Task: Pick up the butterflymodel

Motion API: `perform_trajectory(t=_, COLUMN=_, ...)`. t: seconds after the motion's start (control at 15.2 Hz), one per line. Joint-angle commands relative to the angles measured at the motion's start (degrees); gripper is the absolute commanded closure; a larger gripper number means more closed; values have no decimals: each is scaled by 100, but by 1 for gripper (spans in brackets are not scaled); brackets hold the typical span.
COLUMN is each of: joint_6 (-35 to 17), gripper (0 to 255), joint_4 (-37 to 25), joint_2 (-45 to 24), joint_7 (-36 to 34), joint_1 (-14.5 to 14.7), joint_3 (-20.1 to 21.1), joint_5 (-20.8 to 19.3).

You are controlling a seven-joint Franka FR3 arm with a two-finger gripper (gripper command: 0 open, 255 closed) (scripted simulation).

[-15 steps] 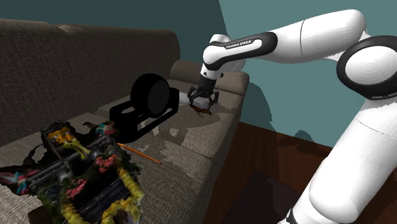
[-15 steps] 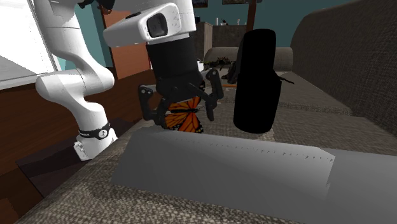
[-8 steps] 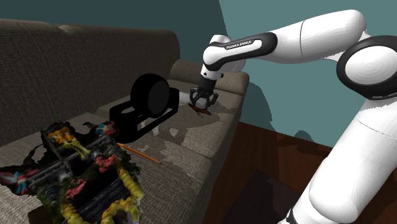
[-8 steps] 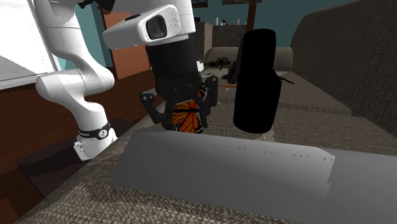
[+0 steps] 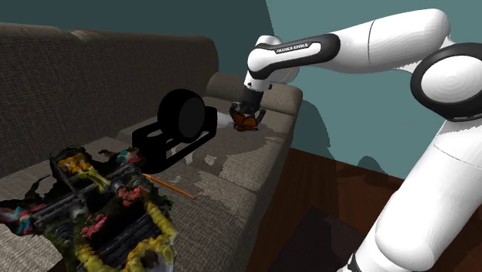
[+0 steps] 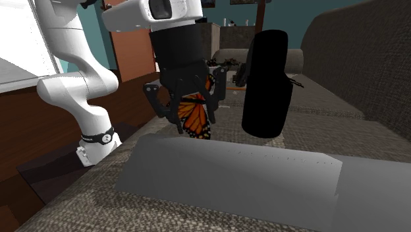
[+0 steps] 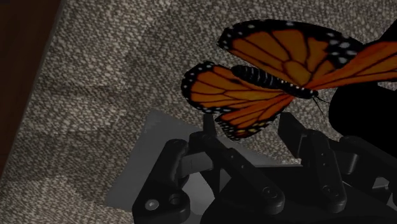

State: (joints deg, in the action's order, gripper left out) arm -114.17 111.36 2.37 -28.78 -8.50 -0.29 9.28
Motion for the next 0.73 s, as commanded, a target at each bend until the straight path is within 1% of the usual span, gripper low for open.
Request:
perform_trajectory(t=0.0, joint_6=152, gripper=255, joint_4=-136, joint_2=17, joint_7=-20, joint_1=-3, joint_3=-3, joint_5=-10)
perform_trajectory(t=0.59, joint_6=832, gripper=255, joint_4=-793, joint_2=46, joint_7=-116, joint_1=-11, joint_3=-12, joint_5=-46)
perform_trajectory(t=0.66, joint_6=844, gripper=255, joint_4=-804, joint_2=47, joint_7=-117, joint_1=-12, joint_3=-12, joint_5=-47)
